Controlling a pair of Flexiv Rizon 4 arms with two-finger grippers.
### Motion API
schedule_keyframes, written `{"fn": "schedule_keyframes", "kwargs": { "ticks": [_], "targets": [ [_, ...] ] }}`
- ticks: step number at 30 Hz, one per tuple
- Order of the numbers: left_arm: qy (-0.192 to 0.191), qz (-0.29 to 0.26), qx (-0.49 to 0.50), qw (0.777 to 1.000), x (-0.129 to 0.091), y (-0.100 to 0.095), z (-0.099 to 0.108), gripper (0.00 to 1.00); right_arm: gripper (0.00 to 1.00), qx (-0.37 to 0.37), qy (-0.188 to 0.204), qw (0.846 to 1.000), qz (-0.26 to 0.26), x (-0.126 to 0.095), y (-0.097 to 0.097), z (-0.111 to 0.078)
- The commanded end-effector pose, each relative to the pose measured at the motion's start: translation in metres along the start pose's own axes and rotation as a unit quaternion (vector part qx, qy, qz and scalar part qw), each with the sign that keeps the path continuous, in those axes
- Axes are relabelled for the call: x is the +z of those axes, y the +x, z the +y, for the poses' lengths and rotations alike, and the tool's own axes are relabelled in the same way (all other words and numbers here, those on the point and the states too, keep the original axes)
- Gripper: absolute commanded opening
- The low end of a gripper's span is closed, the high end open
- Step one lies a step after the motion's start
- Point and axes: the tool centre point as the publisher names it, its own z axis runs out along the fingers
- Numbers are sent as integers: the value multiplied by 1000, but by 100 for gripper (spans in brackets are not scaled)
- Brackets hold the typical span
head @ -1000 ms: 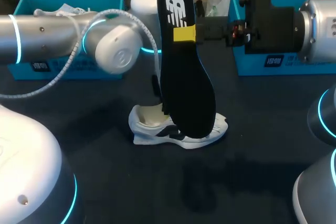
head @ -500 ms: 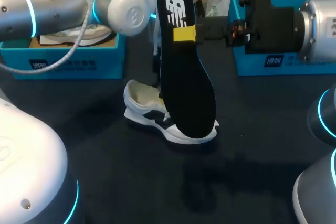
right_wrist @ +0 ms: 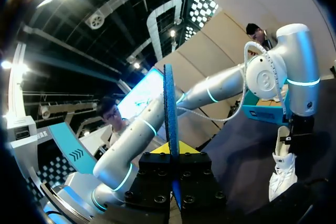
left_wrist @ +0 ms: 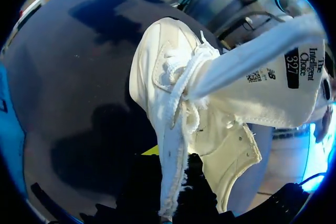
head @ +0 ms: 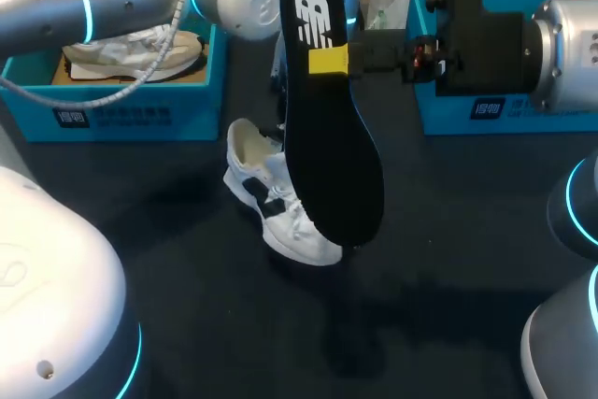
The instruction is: Take the shoe out of the shoebox, open the shoe tongue, remove and reinsert the insole, then place the shoe into the shoebox
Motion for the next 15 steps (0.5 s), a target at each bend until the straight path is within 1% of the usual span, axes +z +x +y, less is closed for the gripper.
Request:
{"fn": "schedule_keyframes", "kwargs": {
  "ticks": [1,2,15],
  "targets": [
    [-123,-38,357,925,-12,10,-8,0,0,1,0,1000,-2,4,0,0],
    [-138,-43,364,920,-13,12,-10,0,0,1,0,1000,-2,4,0,0],
    [-138,-43,364,920,-13,12,-10,0,0,1,0,1000,-2,4,0,0]
  ]
}}
